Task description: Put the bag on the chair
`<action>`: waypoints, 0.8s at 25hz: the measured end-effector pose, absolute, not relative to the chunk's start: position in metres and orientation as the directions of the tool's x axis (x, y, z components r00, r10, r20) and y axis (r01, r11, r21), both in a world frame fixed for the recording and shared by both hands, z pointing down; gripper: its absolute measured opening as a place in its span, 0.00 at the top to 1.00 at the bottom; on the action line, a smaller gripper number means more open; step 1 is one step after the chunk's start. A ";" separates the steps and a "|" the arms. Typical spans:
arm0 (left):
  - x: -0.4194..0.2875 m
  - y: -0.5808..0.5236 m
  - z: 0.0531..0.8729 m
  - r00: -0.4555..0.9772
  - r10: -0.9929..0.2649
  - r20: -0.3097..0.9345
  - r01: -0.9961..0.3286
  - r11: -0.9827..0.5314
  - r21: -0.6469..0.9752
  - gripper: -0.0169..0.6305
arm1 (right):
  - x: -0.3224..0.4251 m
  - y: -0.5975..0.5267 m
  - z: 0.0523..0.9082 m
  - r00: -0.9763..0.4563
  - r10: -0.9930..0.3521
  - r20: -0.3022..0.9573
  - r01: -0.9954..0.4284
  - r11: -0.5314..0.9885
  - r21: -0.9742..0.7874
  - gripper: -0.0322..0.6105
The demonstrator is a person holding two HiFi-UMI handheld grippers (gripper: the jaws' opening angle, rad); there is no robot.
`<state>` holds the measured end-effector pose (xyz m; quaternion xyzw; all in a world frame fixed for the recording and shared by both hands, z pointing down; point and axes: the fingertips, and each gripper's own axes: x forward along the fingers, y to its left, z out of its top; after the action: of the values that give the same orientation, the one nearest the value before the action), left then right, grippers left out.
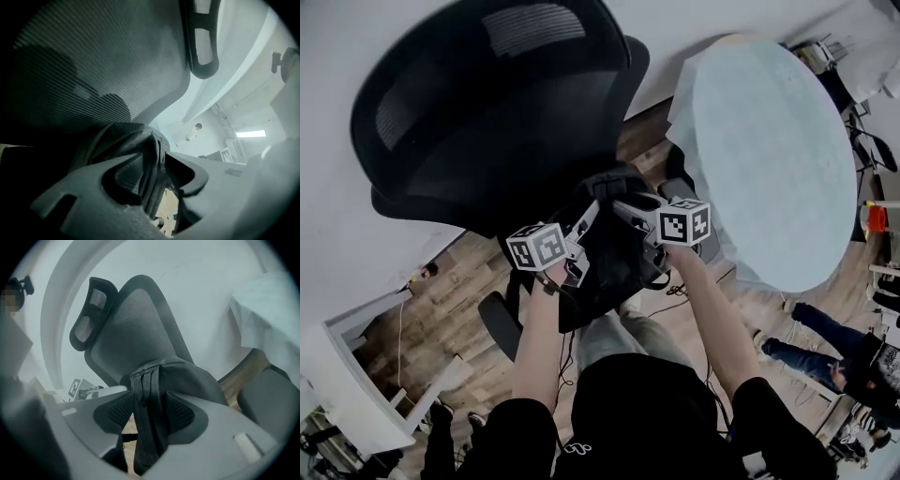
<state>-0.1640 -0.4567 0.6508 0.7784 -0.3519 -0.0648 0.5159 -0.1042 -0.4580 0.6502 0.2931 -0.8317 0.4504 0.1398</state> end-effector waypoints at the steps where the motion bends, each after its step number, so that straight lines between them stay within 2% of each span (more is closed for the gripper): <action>1: -0.171 -0.452 0.645 0.728 -0.631 0.267 -0.497 -0.219 0.840 0.74 | -0.100 -0.450 0.646 -0.780 -0.363 0.510 -0.626 0.432 -0.649 0.62; 5: -0.186 -0.427 0.609 0.667 -0.699 0.259 -0.542 -0.216 0.812 0.73 | -0.083 -0.418 0.617 -0.742 -0.394 0.543 -0.668 0.507 -0.544 0.62; 7: -0.179 -0.407 0.584 0.659 -0.715 0.234 -0.556 -0.253 0.792 0.76 | -0.076 -0.403 0.589 -0.745 -0.430 0.509 -0.665 0.535 -0.521 0.62; 9: -0.169 -0.395 0.556 0.645 -0.738 0.201 -0.580 -0.300 0.757 0.81 | -0.074 -0.399 0.548 -0.764 -0.479 0.431 -0.645 0.581 -0.497 0.64; 12: -0.159 -0.384 0.511 0.602 -0.783 0.160 -0.648 -0.361 0.671 0.98 | -0.076 -0.396 0.485 -0.780 -0.545 0.308 -0.626 0.662 -0.412 0.71; 13: -0.154 -0.379 0.495 0.595 -0.788 0.158 -0.677 -0.386 0.627 0.98 | -0.075 -0.392 0.464 -0.783 -0.563 0.265 -0.622 0.685 -0.380 0.85; 14: -0.149 -0.376 0.478 0.584 -0.796 0.161 -0.714 -0.408 0.569 0.98 | -0.071 -0.390 0.442 -0.787 -0.577 0.220 -0.615 0.704 -0.355 0.94; 17: -0.148 -0.376 0.422 0.475 -0.867 0.151 -0.839 -0.394 0.376 0.98 | -0.066 -0.389 0.375 -0.807 -0.584 0.087 -0.579 0.754 -0.310 0.94; 20: -0.147 -0.367 0.373 0.350 -0.934 0.074 -0.901 -0.314 0.300 0.98 | -0.055 -0.385 0.335 -0.776 -0.631 0.013 -0.615 0.751 -0.241 0.94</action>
<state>-0.1470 -0.3666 0.3729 0.8087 -0.5672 -0.0565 0.1456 -0.0553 -0.3848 0.3351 0.3331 -0.9350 0.1167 -0.0349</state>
